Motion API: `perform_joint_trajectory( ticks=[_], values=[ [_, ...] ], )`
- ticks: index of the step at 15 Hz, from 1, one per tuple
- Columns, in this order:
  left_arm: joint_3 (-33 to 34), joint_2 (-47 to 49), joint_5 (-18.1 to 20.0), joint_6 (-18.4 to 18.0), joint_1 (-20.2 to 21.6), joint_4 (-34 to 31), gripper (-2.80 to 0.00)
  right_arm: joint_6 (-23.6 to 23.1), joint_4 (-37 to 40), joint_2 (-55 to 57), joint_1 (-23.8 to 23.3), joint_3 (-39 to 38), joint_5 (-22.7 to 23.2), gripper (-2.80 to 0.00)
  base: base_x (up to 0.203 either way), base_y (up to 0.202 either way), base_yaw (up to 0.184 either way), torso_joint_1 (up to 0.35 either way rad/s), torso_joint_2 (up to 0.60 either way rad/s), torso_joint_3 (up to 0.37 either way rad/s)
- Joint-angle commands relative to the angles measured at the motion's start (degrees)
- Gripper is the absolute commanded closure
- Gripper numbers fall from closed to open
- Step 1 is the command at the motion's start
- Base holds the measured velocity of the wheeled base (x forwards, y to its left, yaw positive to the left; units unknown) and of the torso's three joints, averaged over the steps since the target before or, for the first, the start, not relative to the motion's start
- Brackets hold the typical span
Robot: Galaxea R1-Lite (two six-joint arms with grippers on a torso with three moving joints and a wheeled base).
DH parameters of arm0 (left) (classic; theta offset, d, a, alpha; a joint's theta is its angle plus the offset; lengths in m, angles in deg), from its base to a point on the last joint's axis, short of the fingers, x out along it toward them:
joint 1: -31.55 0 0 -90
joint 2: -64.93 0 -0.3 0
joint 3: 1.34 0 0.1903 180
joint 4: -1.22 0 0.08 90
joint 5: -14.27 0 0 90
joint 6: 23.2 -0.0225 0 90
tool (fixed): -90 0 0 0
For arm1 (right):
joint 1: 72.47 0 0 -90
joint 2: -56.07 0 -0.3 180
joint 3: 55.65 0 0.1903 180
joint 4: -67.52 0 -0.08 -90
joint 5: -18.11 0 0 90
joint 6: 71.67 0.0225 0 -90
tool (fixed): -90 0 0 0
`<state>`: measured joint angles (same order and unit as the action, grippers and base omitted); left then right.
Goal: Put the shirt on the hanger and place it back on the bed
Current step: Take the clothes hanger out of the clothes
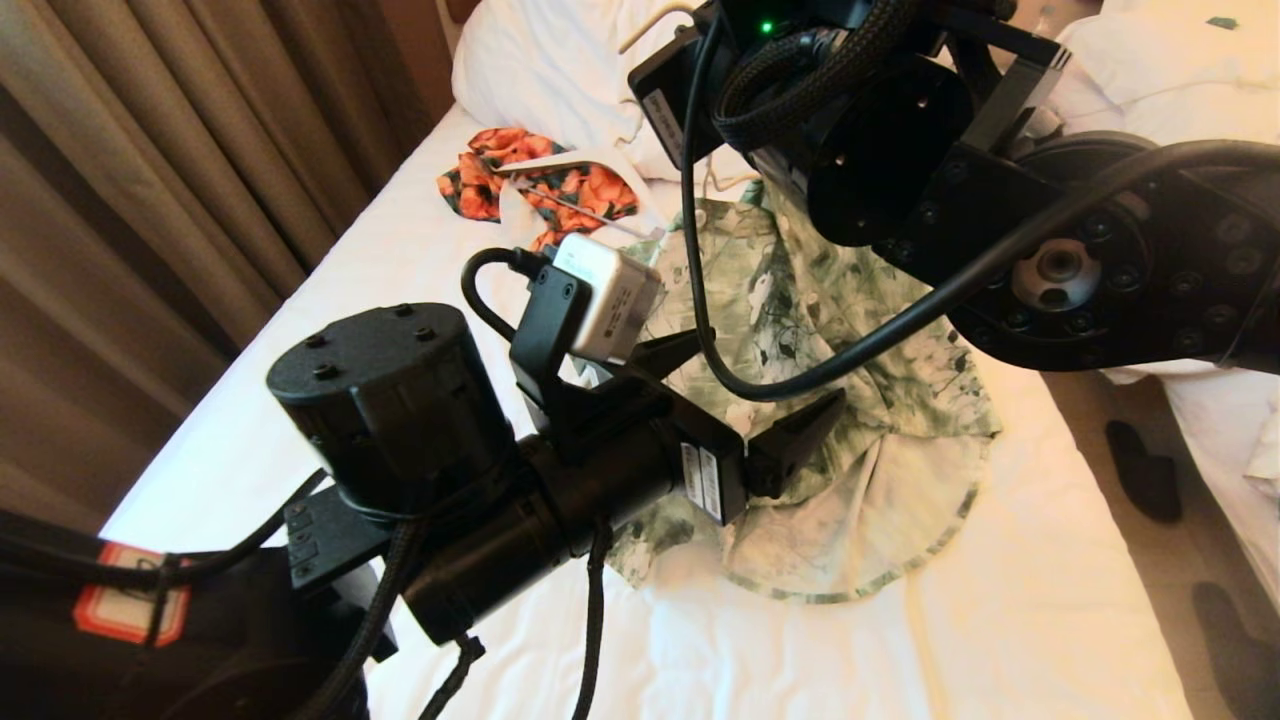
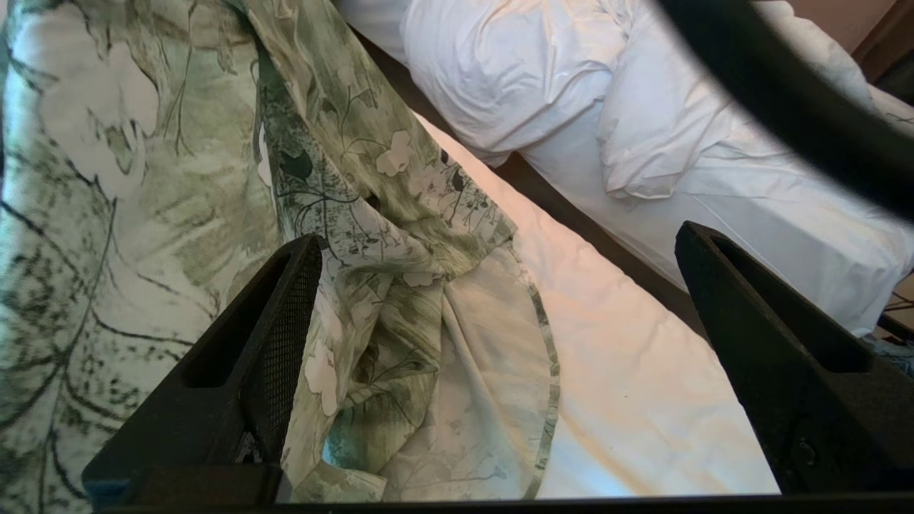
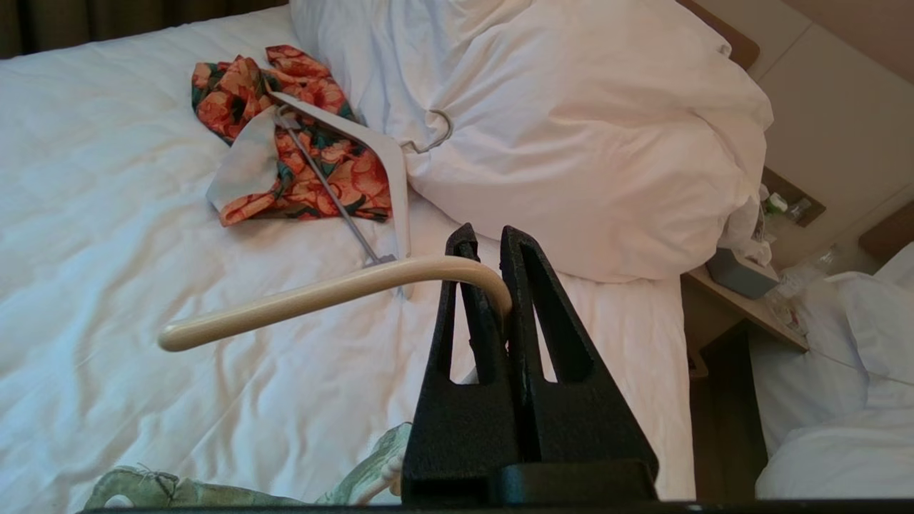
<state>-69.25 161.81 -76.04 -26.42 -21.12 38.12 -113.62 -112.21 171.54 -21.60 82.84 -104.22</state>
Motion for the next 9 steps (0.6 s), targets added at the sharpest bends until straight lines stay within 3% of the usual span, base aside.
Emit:
perform_joint_trajectory(
  ticks=[1,5,9],
  values=[
    [-0.63,1.57,-0.14,0.05,0.20,0.37,-2.80,-0.02,-0.20,-0.16,-0.37,0.01,-0.18,0.00,0.000,0.000,0.000,0.000,0.00,0.000],
    [-1.10,2.54,-1.35,0.08,0.20,0.49,-2.80,1.42,-0.22,-0.56,-1.04,-0.08,-0.10,0.00,0.000,0.000,0.000,0.000,0.00,0.000],
    [-4.28,5.78,-9.14,0.16,0.20,2.21,-2.80,2.22,-0.20,-1.48,-1.78,-0.08,0.34,0.00,0.000,0.000,0.000,0.000,0.00,0.000]
  ],
)
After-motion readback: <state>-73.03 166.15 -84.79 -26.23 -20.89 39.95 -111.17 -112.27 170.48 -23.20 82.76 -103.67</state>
